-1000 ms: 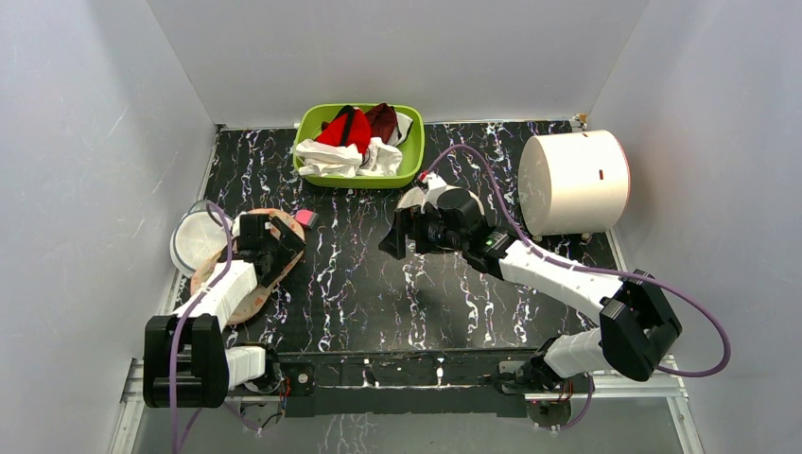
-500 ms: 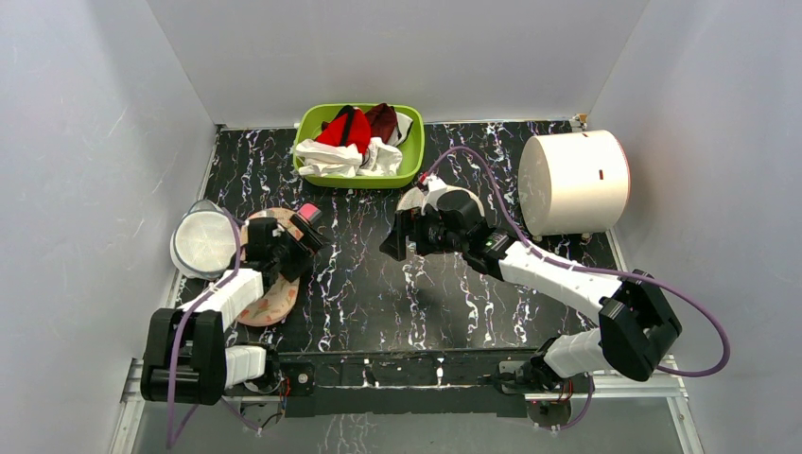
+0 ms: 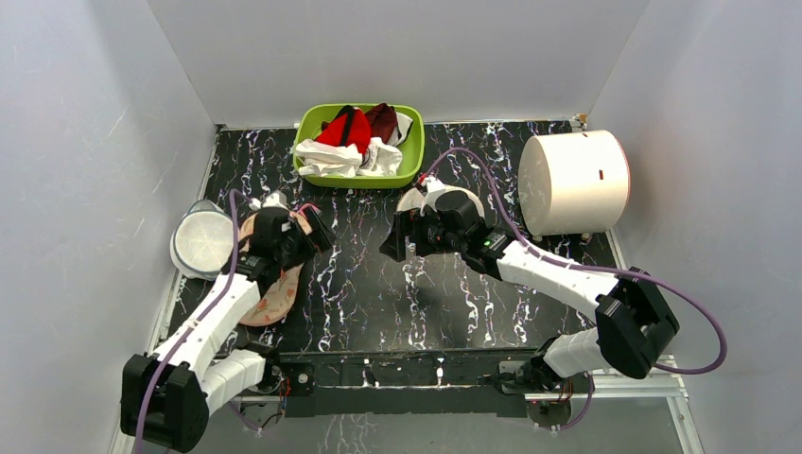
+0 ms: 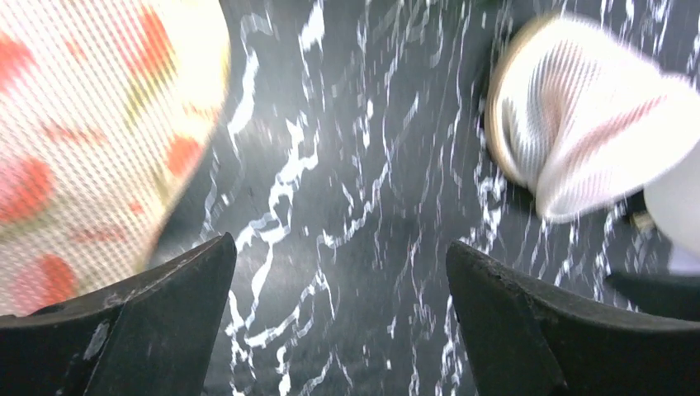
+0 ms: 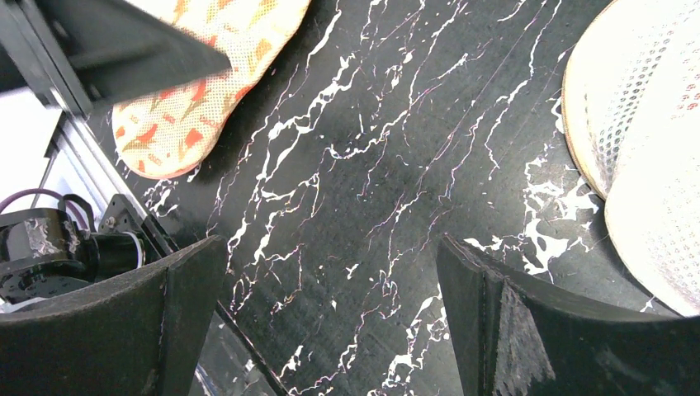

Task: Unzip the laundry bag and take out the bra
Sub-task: Adjust the laundry bag at the center of the board.

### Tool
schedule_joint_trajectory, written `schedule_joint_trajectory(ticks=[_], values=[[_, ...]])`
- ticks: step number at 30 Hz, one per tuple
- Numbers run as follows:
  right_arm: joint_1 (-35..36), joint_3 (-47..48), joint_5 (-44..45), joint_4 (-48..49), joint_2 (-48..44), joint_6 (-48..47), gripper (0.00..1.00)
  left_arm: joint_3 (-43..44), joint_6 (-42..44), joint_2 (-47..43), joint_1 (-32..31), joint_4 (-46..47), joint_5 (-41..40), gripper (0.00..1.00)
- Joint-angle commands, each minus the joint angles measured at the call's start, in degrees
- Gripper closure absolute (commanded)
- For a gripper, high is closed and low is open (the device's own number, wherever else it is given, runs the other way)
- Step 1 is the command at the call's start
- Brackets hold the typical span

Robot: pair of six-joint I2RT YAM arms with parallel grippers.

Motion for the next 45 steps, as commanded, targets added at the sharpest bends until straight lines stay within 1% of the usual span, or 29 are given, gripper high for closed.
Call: schedule_joint_trajectory(ticks=[1,3,6,8,12,14,16,20,26,29,32,37,41,45], values=[[0.01,0.46,0.47,2.29,-1.15,-0.12,0.02,8.67,6.78,2.11,0.18,-6.34,-18.26,0.02],[0.03,0.43,0.41,1.97,-1.47,-0.03,0.02,11.48,7.42,6.53,0.27,-4.92,-21.44,0.02],[0.01,0.33,0.89,1.21,-2.49,-0.06,0.02,16.32,8.71,14.48,0.45,-3.53,-23.67,0.02],[0.06,0.25,1.36,0.49,-3.43,-0.19,0.02,17.76,9.22,18.63,0.82,-1.17,-24.59,0.02],[0.03,-0.07,2.21,-0.86,-5.33,-0.51,0.02,19.61,11.14,26.74,2.43,3.79,-20.78,0.02],[-0.02,-0.45,2.54,-1.01,-5.99,-0.71,0.02,20.97,12.17,30.42,2.61,3.14,-19.58,0.02],[0.04,-0.82,3.08,-0.82,-6.42,-0.72,0.02,20.12,12.29,32.40,2.61,3.31,-16.83,0.02],[0.02,-0.50,3.09,-0.49,-5.46,-1.01,0.02,12.43,11.30,29.21,2.64,8.58,-7.81,0.09],[-0.02,-0.01,2.83,-0.14,-2.83,-1.73,0.02,1.56,9.09,23.57,2.31,13.88,5.74,0.10],[-0.02,-0.32,3.13,-0.73,-1.77,-2.10,0.02,-0.76,9.14,22.84,1.40,15.56,12.22,0.10],[-0.01,-1.22,4.07,-1.49,-1.68,-2.22,0.02,-0.37,10.76,22.78,-0.81,14.79,16.86,0.12],[0.00,-3.54,7.27,-2.34,-2.94,-2.22,0.02,2.18,12.86,21.26,-6.64,12.07,18.33,0.11],[0.00,-3.98,9.21,-3.67,-4.21,-1.89,0.02,2.86,12.32,15.42,-8.90,9.84,19.87,0.07],[-0.04,-4.09,7.94,-3.47,-4.40,-1.41,0.02,3.94,12.23,6.99,-9.10,1.87,14.84,0.02]])
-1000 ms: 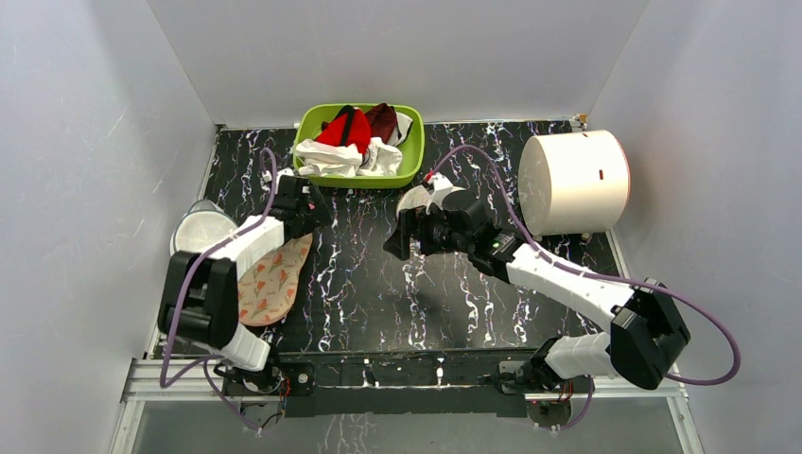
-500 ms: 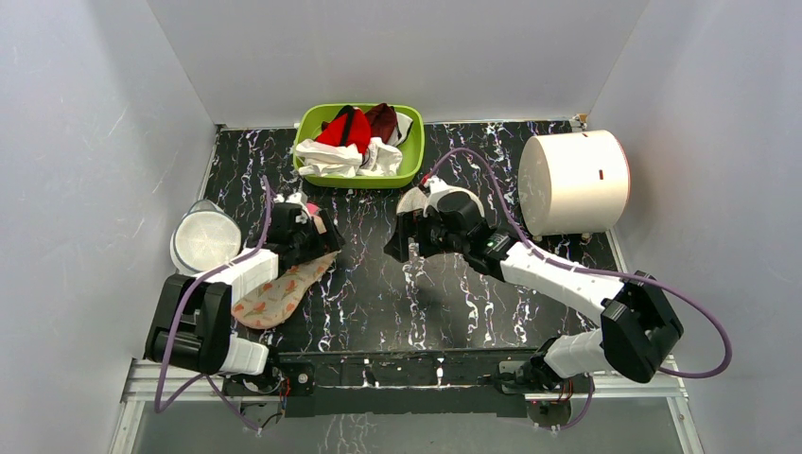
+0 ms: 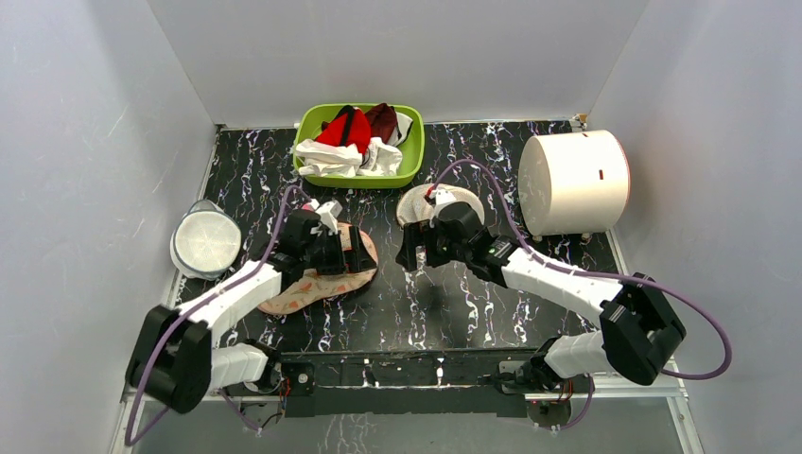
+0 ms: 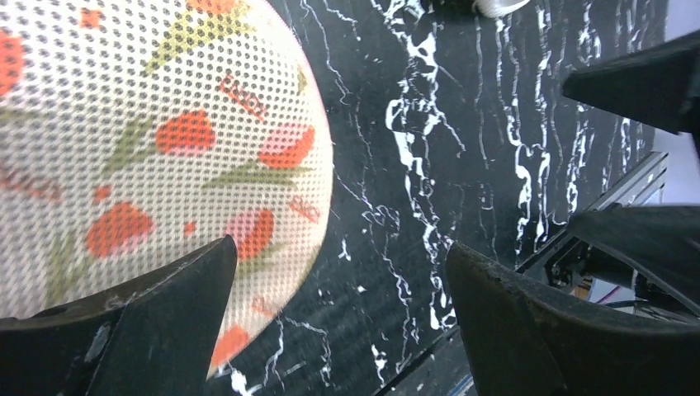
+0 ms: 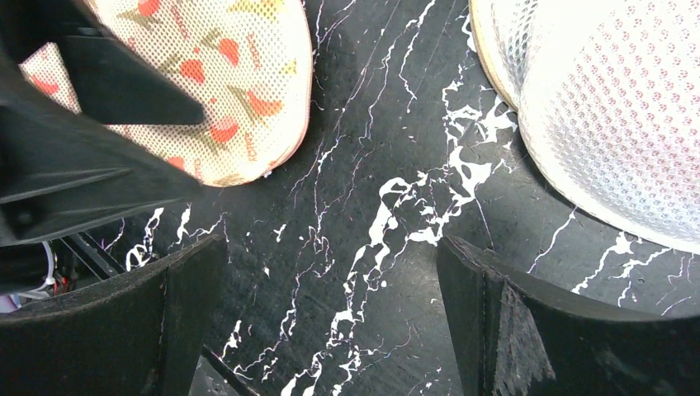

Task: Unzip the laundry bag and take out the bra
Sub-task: Adjust the laundry bag at the center of the board.

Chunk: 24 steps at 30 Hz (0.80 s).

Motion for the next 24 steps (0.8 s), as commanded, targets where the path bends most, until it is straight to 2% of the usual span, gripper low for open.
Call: schedule_joint_trajectory(ticks=[1,5,7,11,16,19,24], values=[[-0.03,0.50,0.05,2.37,-1.80,0.32,0.02,2.88,0.11,-9.85,-0.12,-11.25,-4.13,0.02],[-0.09,1.54,-3.98,4.65,1.39,1.88,0.02,2.06,-5.12,-13.86,-0.12,-20.11,-15.43,0.02],[-0.04,2.81,-7.11,6.18,3.63,3.30,0.02,0.28,-7.93,-14.94,-0.12,-22.28,-17.94,0.02],[1.35,5.72,-12.61,9.98,8.90,4.86,0.02,-5.18,-15.44,-19.80,-0.12,-20.67,-17.57,0.02],[4.78,10.36,-13.23,9.71,14.27,5.29,0.02,-11.00,-26.18,-26.37,-0.12,-17.51,-15.93,0.01],[5.48,9.81,-13.85,10.97,14.61,6.63,0.02,-12.05,-26.28,-26.16,-0.04,-19.35,-19.13,0.02],[5.77,7.25,-13.66,10.59,11.90,7.77,0.02,-5.60,-20.08,-18.80,0.16,-27.65,-36.04,0.02]])
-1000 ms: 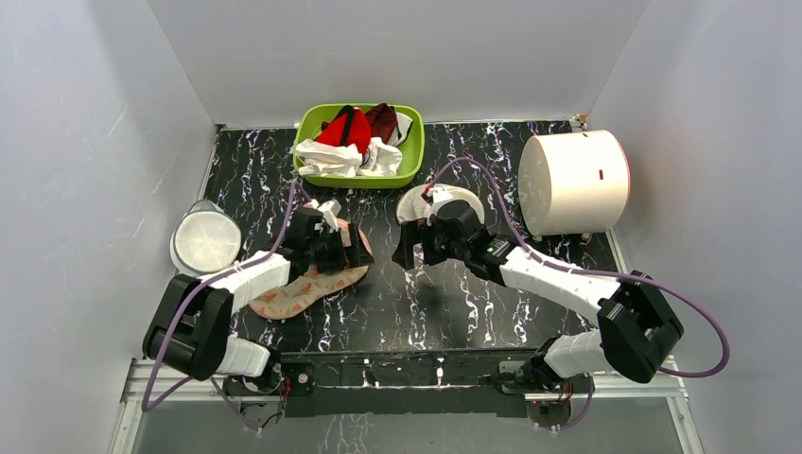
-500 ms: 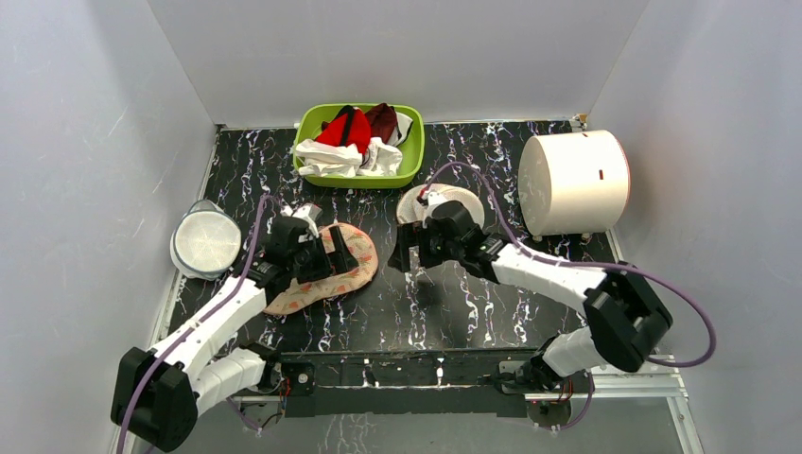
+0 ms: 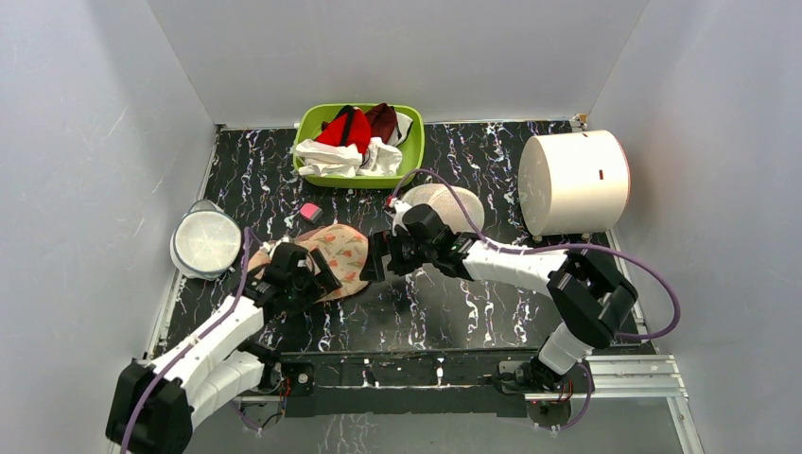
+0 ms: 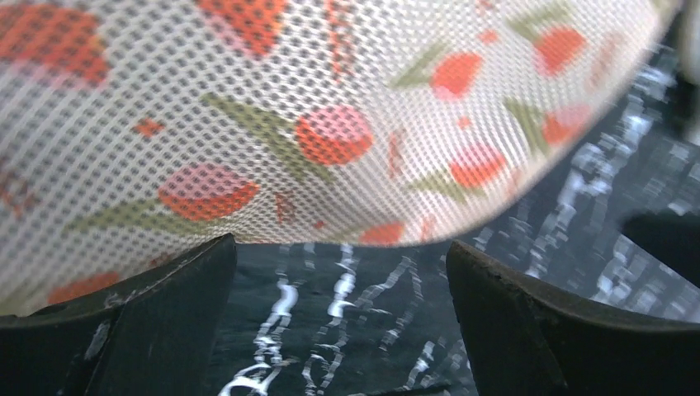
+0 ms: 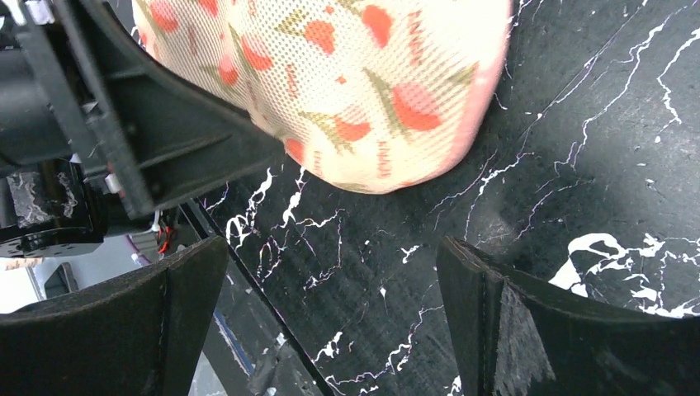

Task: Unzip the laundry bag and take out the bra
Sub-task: Adjust the laundry bag at the center of the board.

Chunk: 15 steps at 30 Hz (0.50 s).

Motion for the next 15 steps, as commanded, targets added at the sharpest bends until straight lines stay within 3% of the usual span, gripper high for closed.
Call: schedule_joint_trajectory(ticks=[1,6,15], values=[[-0.11,-0.87,0.08,2.90,-4.08,1.45,0.02,7.09,4.48,5.93,0.37,-7.76,-16.84,0.02],[-0.11,-2.82,3.86,-0.85,-8.65,0.56,0.02,14.59,9.39,10.66,0.60,-10.15,-24.13,0.02],[-0.11,-1.30,10.95,-7.44,-11.37,-2.24,0.02,15.79,19.29,6.86,0.39,-1.21,-0.43,0.02]])
